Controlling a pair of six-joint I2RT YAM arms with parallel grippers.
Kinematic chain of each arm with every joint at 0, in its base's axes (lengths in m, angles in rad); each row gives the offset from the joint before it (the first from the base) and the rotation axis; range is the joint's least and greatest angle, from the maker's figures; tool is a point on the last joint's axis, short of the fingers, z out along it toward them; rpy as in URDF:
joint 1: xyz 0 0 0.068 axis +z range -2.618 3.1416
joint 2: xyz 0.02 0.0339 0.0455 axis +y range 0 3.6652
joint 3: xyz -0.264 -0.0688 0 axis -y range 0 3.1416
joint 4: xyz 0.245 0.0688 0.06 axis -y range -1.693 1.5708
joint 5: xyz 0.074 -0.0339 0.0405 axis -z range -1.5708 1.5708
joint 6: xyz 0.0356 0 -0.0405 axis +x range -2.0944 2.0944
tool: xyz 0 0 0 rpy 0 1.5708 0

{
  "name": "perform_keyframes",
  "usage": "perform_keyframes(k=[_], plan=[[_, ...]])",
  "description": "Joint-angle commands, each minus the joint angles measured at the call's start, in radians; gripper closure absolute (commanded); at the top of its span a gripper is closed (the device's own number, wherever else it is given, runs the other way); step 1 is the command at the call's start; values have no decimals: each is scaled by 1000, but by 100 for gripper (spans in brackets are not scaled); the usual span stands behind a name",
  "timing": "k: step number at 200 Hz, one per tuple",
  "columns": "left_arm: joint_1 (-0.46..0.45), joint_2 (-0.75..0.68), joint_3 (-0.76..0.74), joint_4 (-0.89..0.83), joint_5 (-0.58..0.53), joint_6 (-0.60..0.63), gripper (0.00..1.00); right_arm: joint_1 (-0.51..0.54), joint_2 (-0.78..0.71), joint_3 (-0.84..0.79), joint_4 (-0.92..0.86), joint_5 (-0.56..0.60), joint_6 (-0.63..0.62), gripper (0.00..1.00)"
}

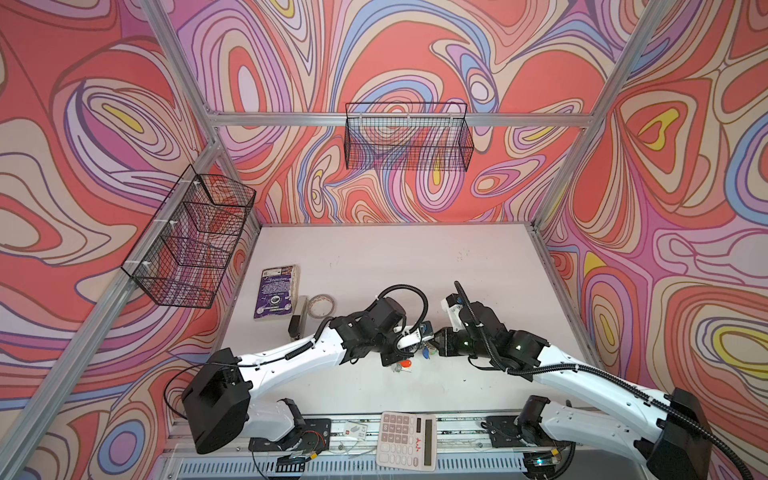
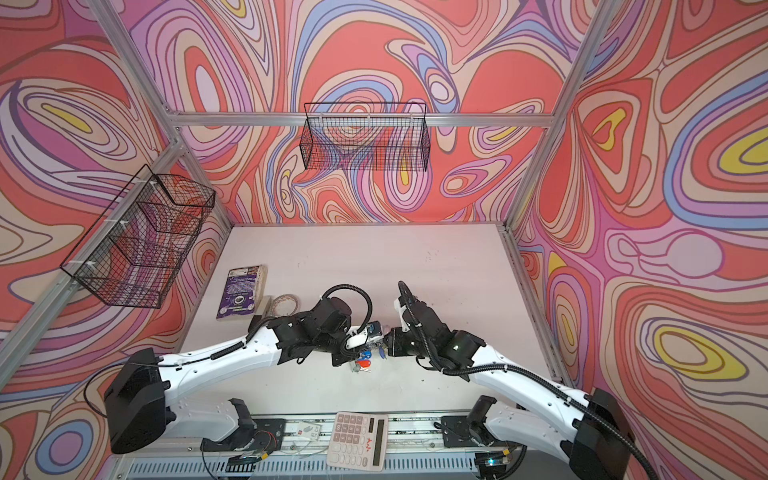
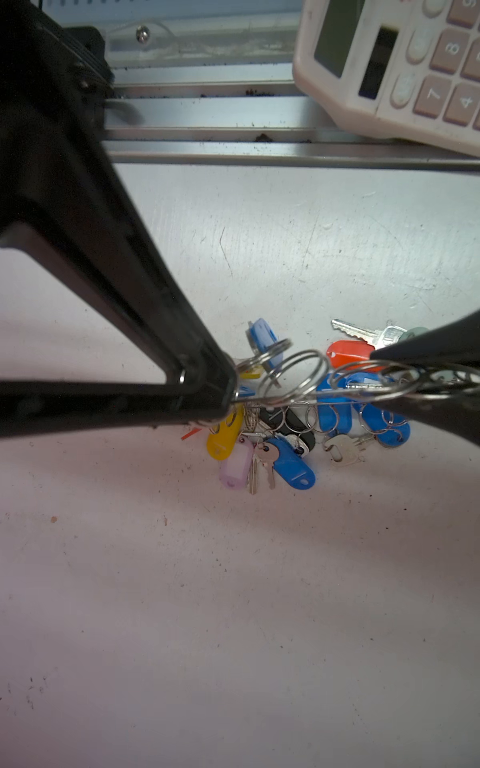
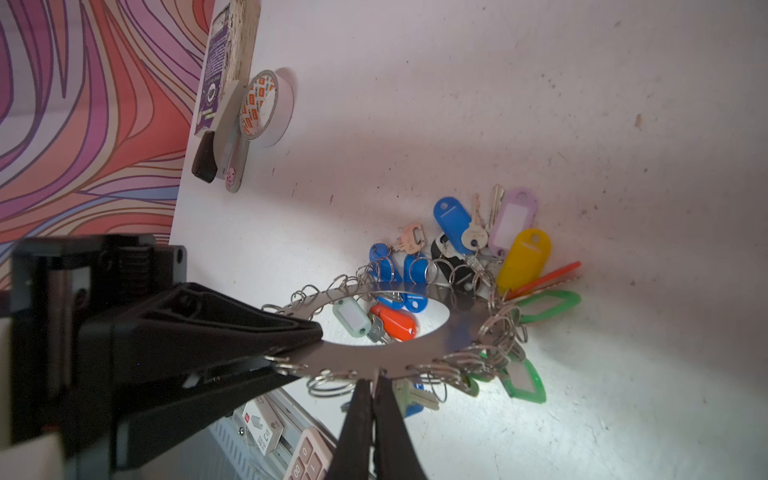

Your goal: Put the keys on the keyring

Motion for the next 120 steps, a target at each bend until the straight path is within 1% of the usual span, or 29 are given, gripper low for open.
perform_keyframes(k=[1,22,41,59,69,89,106,120], plan=[[-11,-34,-24,1,27,-49,100,8,12,43,20,-21,-41,97],[-11,-48,-38,19,34,-59,100,8,22,42,43,-46,-36,94],[-11,-48,-41,20,31,-60,100,8,29,41,47,-49,-33,93],[-11,-47,-41,21,32,-58,100,8,29,40,54,-53,-27,87],[-11,-46,-43,22,33,-58,100,8,30,41,55,-56,-25,86],[-12,-43,-43,25,32,-58,100,8,31,37,50,-55,-21,85],[-11,-42,-45,26,34,-58,100,8,29,37,38,-42,-20,89],[-12,-44,-46,28,34,-62,100,8,27,41,22,-29,-26,89]])
